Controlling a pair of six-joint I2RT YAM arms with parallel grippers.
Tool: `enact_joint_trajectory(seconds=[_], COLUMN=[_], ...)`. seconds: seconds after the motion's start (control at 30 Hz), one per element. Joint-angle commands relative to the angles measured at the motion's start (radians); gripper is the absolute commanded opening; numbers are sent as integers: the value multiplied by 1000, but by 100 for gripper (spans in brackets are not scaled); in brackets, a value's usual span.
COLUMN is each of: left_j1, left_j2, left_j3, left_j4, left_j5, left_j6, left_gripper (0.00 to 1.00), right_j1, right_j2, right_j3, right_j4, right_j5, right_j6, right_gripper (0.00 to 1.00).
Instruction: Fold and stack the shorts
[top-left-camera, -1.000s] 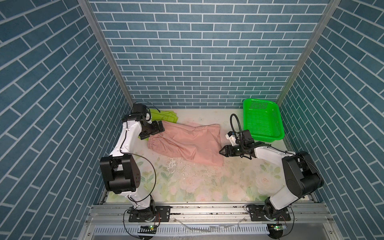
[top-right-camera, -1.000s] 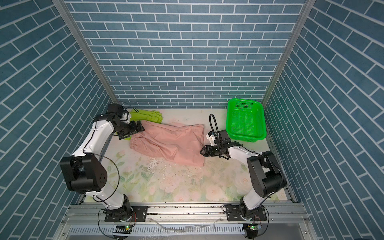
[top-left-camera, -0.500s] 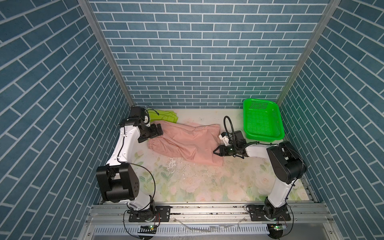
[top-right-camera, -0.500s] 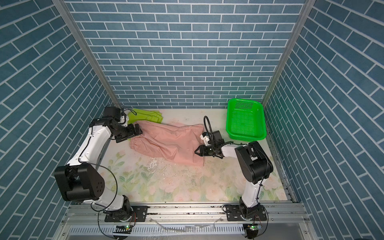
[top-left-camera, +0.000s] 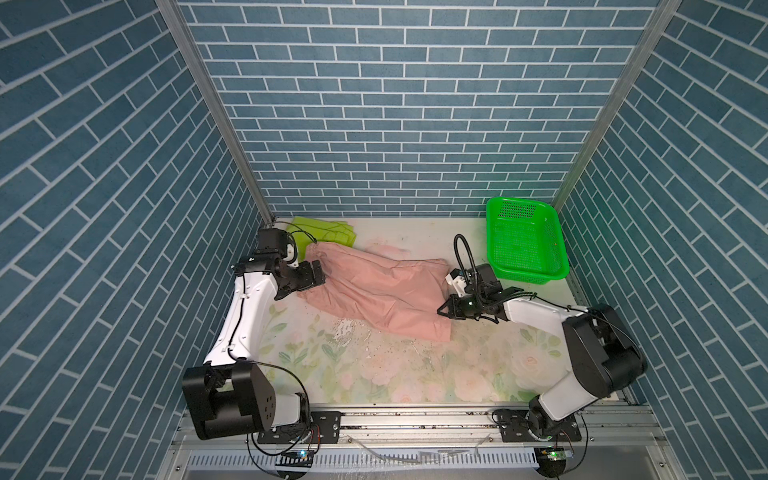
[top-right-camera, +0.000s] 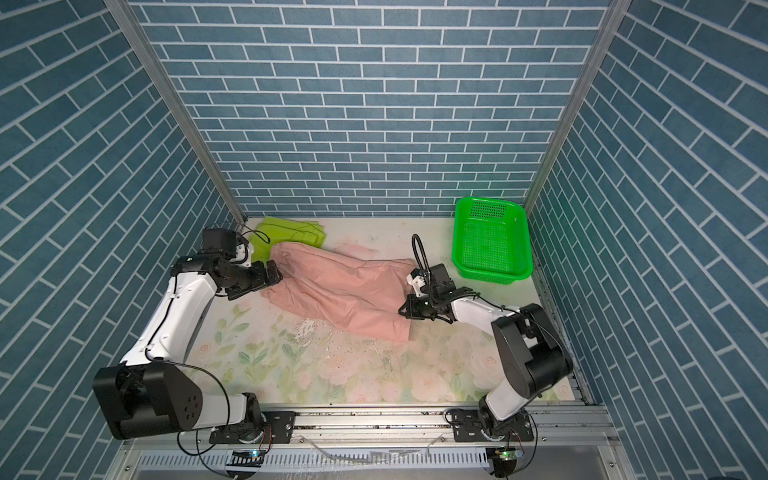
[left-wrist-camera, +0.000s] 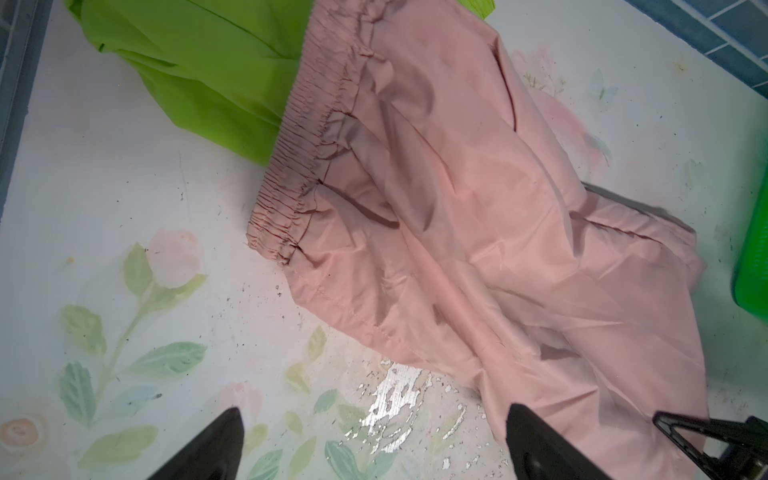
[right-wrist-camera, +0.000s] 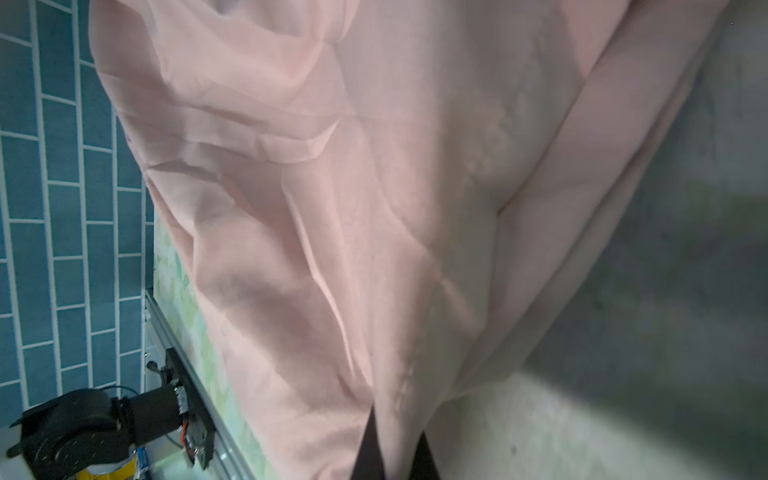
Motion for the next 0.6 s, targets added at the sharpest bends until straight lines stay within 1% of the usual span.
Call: enact_joint_trajectory(seconds=[0.0,0.13,0.2,0.3,0.33,0.37,0.43,0.53,0.57], left_j1=[-9,-28,-30,-31,-33,-35,-40,-62,-67], left_j2=[-17,-44,-61,-60,-52,-43,-14,59,87], left_j3=[-14,-32,-49,-67,-69,-73,-79,-68,-56], left_j4=[-30,-52,-48,-30,-19,-1,47,127,142], left_j5=[0,-16,-22,-21,-16,-9,10,45,63], left_j6=[7,7,3,1,1,1,1,14,12], left_gripper=[100,100,100,100,100,100,100,100,100], right_j1=[4,-21,-47,-79,-85,-91,-96,-102,-104], right_j2=[-145,-333,-400,-448,-452,-457,-481,-493,-492], right_j3=[-69,-149,-186,-216,-213,-204,-184,-136,-122], right_j4=[-247,-398,-440,-472,-489,-507,-539,-584,-589], right_j5=[68,119,129,145,160,186,247,323,336], right_j6=[51,93,119,135,133,131,129,111,104], right_gripper=[0,0,0,0,3,7,30,49,53])
